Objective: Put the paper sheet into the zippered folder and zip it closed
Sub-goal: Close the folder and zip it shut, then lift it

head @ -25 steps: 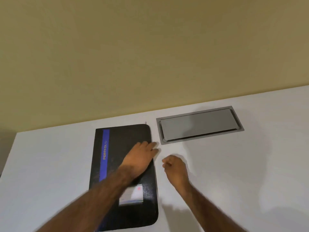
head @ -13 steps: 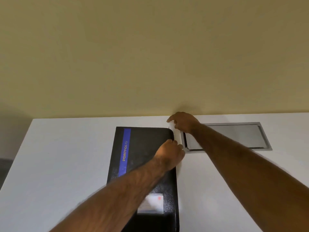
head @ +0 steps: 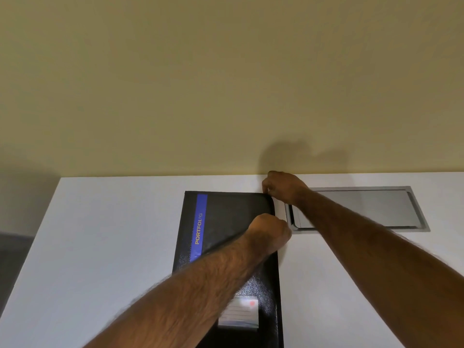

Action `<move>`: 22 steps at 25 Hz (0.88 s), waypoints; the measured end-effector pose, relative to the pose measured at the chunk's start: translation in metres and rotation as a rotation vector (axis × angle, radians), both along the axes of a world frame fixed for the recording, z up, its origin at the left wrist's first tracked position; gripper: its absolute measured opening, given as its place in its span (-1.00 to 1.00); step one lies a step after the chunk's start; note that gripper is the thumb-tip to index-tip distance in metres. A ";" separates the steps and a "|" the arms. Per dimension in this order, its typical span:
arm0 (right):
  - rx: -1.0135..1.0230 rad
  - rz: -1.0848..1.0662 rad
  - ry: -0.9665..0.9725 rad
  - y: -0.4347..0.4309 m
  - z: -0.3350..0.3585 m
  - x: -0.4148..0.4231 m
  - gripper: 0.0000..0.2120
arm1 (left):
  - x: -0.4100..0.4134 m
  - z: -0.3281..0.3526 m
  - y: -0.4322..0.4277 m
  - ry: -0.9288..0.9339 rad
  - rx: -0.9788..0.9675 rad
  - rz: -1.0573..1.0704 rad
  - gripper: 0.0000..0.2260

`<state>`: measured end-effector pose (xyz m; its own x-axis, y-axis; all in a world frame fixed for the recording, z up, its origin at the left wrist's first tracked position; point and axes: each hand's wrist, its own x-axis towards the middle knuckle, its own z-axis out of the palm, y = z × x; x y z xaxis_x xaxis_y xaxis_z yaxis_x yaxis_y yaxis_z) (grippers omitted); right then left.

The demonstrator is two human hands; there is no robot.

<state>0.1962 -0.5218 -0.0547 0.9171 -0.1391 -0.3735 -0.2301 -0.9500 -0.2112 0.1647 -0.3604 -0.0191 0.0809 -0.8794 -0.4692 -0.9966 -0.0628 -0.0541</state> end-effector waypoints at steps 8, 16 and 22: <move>-0.215 0.200 -0.071 0.012 0.008 0.016 -0.83 | 0.009 0.003 0.007 0.099 -0.106 0.027 -0.82; -0.195 0.302 -0.015 0.028 0.021 0.034 -0.78 | 0.010 -0.007 0.012 -0.027 -0.221 -0.124 -0.77; -0.119 0.320 -0.045 0.056 0.023 0.047 -0.89 | 0.009 0.005 0.007 0.108 -0.009 -0.118 -0.30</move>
